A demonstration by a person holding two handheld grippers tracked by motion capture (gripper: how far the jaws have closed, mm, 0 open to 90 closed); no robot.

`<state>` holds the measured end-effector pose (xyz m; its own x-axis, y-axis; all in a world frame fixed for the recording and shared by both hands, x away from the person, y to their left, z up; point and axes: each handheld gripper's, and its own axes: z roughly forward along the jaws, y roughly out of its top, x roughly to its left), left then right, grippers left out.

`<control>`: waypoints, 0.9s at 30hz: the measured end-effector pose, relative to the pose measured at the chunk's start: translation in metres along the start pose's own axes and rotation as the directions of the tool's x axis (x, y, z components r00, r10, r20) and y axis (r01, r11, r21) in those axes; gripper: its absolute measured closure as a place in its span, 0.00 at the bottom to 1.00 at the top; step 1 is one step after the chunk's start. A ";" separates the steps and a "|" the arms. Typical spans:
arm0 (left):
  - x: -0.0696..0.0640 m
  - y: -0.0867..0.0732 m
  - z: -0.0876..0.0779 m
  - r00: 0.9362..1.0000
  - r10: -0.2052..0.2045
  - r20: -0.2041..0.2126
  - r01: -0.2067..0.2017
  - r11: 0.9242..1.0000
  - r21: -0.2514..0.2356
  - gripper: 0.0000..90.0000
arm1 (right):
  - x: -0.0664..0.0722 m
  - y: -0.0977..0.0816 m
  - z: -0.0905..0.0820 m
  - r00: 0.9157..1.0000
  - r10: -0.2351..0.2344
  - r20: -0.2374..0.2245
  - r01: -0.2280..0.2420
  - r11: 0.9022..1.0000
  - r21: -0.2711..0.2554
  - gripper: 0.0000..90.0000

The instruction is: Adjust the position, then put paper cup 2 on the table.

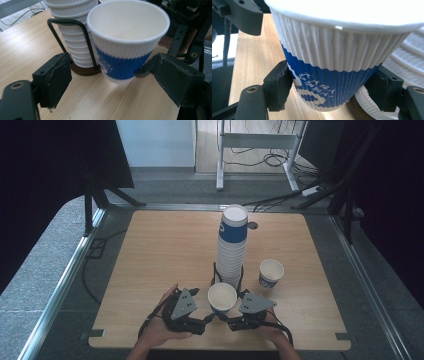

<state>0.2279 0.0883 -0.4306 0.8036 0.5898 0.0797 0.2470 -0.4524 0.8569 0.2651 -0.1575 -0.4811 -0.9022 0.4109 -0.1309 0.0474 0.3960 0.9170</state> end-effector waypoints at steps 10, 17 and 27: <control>0.010 -0.006 0.003 0.998 -0.061 -0.024 0.061 0.998 0.011 0.16 | -0.006 0.001 -0.010 1.000 0.013 0.028 -0.013 1.000 -0.022 0.30; 0.013 -0.009 0.007 0.996 -0.086 -0.032 0.087 0.996 0.030 0.17 | -0.008 0.001 -0.013 0.999 0.014 0.036 -0.013 1.000 -0.026 0.30; 0.015 -0.010 0.009 0.995 -0.091 -0.030 0.093 0.995 0.043 0.17 | -0.012 0.002 -0.020 0.999 0.015 0.050 -0.013 0.999 -0.043 0.30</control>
<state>0.2417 0.0957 -0.4425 0.7609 0.6487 0.0164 0.3437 -0.4244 0.8377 0.2671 -0.1782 -0.4700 -0.8791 0.4570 -0.1355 0.0405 0.3547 0.9341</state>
